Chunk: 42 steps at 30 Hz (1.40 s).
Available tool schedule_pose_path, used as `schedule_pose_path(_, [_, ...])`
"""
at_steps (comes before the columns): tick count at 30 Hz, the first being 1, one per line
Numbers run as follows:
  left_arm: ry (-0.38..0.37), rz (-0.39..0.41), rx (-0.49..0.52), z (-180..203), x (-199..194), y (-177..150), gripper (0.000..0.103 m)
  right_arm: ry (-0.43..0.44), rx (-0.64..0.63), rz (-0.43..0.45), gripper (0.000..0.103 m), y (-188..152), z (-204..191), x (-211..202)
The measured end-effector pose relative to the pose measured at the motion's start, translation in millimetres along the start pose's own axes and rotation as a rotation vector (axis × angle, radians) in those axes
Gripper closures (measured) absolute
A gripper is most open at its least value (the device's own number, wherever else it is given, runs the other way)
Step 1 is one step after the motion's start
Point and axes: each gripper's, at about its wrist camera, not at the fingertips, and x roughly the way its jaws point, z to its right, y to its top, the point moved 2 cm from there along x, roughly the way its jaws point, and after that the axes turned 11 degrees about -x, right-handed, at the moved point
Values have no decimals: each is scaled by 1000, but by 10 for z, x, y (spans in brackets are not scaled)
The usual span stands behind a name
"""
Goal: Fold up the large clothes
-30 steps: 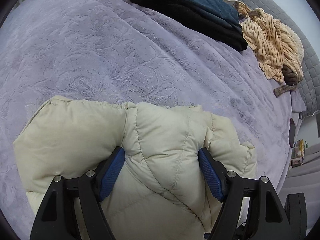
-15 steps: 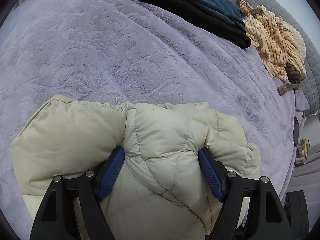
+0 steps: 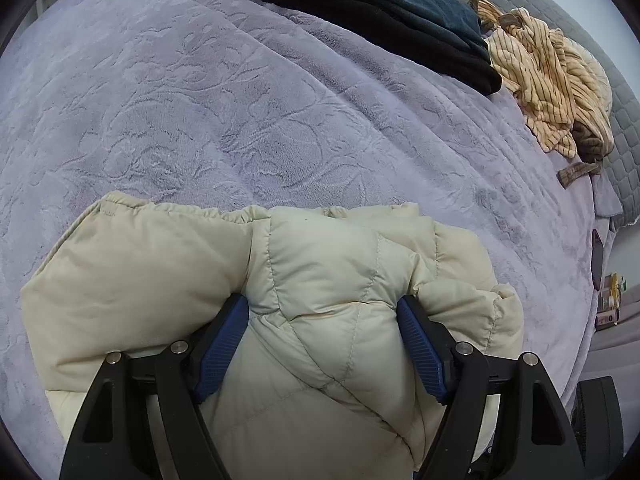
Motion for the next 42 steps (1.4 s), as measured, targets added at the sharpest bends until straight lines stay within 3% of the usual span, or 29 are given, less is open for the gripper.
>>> schedule_pose_path(8, [12,-4,-24,21,-136,12,25,-4,23,-13,96,10,-10,-39])
schedule_pose_path(12, [6,16,-66,8,-440,27,25,14,62,-17,96,25,9,-99])
schedule_pose_path(16, [46,61,-57,-66,-840,-36,25,11,70,-21,96,42,3,-140])
schedule_pose_path(23, [108,47,-146,-436,-1320,-453,25,4,103,-40,93,108,-26,-234])
schedule_pose_path(30, [166,-2,-258,-667,-1537,-990,25,-40,96,-73,91,209,-100,-336])
schedule_pose_path(35, [189,-49,-276,-717,-1589,-1274,25,-73,108,-86,91,239,-192,-370])
schedule_pose_path(42, [220,-43,-268,-759,-1665,-1456,25,-125,110,-81,90,303,-362,-489])
